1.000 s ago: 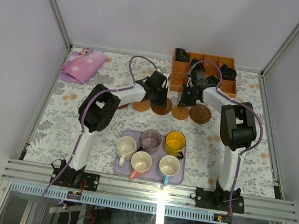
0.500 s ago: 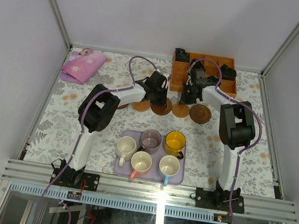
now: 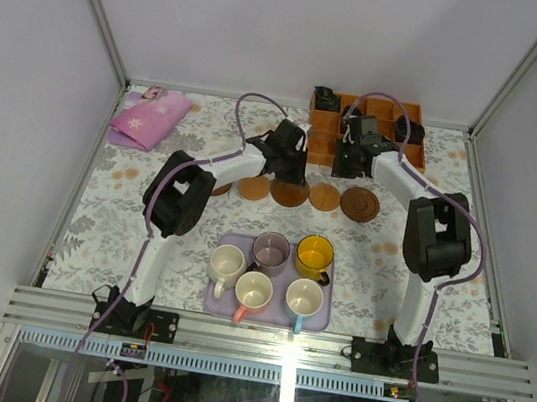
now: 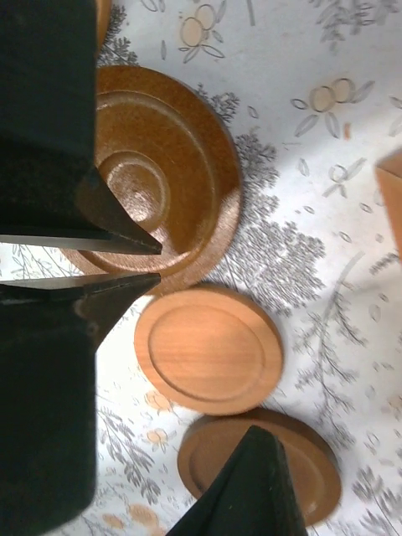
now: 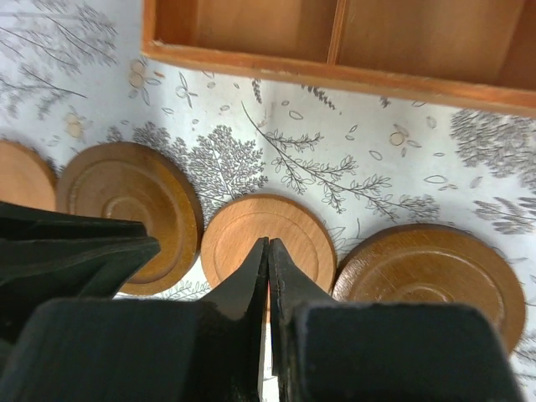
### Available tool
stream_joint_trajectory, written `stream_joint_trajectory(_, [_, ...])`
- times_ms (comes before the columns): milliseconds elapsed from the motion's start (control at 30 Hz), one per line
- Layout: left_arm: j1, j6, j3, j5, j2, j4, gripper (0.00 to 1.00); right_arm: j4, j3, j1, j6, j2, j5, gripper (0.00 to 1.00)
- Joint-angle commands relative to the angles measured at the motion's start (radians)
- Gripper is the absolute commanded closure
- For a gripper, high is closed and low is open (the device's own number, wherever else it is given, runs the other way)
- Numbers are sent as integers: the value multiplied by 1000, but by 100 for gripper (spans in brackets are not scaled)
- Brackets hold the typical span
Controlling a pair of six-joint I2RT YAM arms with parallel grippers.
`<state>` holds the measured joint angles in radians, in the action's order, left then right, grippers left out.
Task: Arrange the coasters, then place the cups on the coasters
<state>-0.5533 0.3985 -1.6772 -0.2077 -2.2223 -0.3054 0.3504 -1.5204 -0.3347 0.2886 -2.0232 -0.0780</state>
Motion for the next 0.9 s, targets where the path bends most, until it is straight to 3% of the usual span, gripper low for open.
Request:
stream_joint_trajectory(0, [-4,-21,-62,11,11,-12,86,-6,5,-3,-24,112,73,100])
stream_joint_trajectory(167, [8,-9,-17,38,88,-1,84,-20,72,47,3,179,88,100])
stream_joint_trajectory(600, [192,61,397,182,457,177,83,-49,249,140,-11,339,185,100])
stream_joint_trajectory(867, [282,101,485,165,475,156,82,-1,283,140,4,305,195,100])
